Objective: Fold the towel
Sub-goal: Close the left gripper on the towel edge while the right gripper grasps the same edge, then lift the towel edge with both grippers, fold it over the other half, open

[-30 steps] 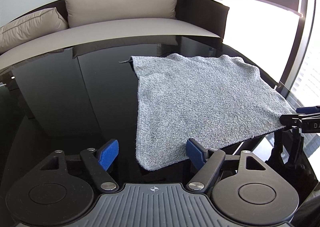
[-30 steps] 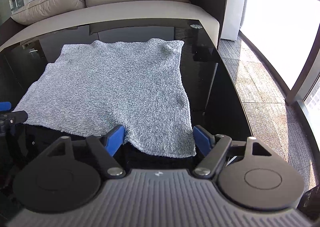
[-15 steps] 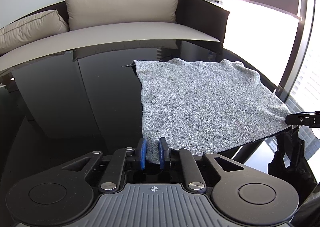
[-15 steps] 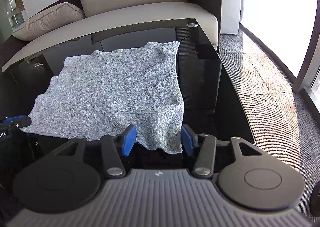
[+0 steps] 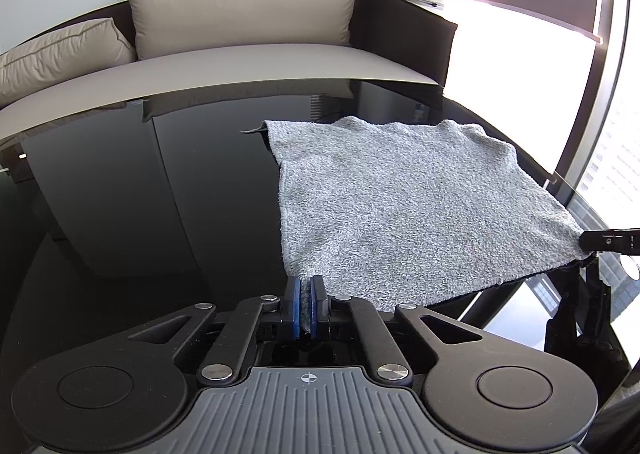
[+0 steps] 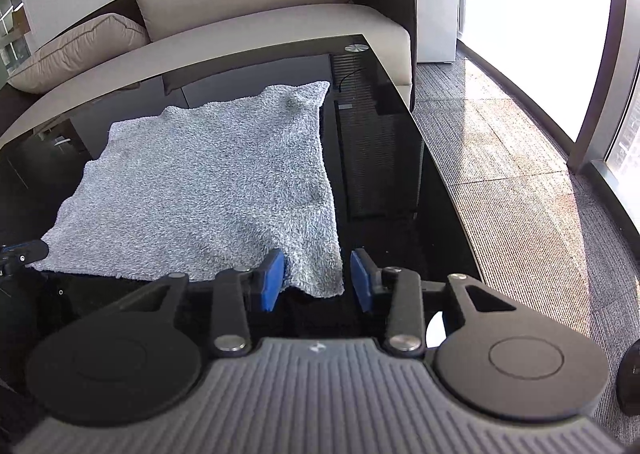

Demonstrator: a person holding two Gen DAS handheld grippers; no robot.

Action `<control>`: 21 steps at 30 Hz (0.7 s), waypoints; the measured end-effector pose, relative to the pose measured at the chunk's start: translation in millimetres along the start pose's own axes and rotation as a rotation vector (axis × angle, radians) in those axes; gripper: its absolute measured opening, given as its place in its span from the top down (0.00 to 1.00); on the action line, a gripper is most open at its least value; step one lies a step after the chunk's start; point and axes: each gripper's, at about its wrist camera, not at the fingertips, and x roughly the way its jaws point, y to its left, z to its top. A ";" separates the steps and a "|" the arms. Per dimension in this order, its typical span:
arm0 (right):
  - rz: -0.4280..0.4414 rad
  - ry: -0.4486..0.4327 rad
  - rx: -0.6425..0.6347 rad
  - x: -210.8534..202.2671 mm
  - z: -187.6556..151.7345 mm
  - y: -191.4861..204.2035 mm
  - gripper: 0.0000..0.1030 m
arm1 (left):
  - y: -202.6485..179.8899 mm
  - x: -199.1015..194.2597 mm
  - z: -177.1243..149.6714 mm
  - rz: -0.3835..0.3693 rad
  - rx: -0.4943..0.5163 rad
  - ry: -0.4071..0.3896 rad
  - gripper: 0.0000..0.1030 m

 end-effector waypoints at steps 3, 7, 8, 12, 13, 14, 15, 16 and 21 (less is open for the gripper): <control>-0.009 -0.002 -0.006 0.6 -1.6 2.6 0.92 | -0.2 -0.2 -0.4 -0.001 -0.001 -0.002 0.97; 0.011 -0.004 0.017 0.1 -1.9 0.0 0.95 | -0.4 0.0 -0.1 -0.004 -0.004 -0.004 0.97; 0.020 -0.014 0.023 -2.4 -0.8 -0.9 0.95 | -0.2 -0.5 0.2 -0.005 -0.005 -0.006 0.97; 0.038 -0.046 0.026 -8.5 4.3 0.3 0.95 | 1.4 -4.9 2.0 -0.007 -0.008 -0.026 0.97; 0.044 -0.054 0.027 -10.1 5.5 0.7 0.95 | 1.9 -6.0 2.6 -0.009 -0.010 -0.030 0.97; 0.050 -0.062 0.029 -11.7 6.8 1.0 0.95 | 2.3 -6.9 3.2 -0.011 -0.012 -0.035 0.97; 0.055 -0.068 0.028 -13.1 7.6 1.4 0.95 | 2.8 -7.9 3.8 -0.013 -0.014 -0.039 0.97; 0.059 -0.074 0.028 -14.6 8.3 1.8 0.95 | 2.9 -9.2 4.3 -0.013 -0.016 -0.044 0.97; 0.085 -0.093 0.043 -22.2 12.9 -0.7 0.95 | 2.5 -21.0 9.4 -0.017 -0.020 -0.074 0.97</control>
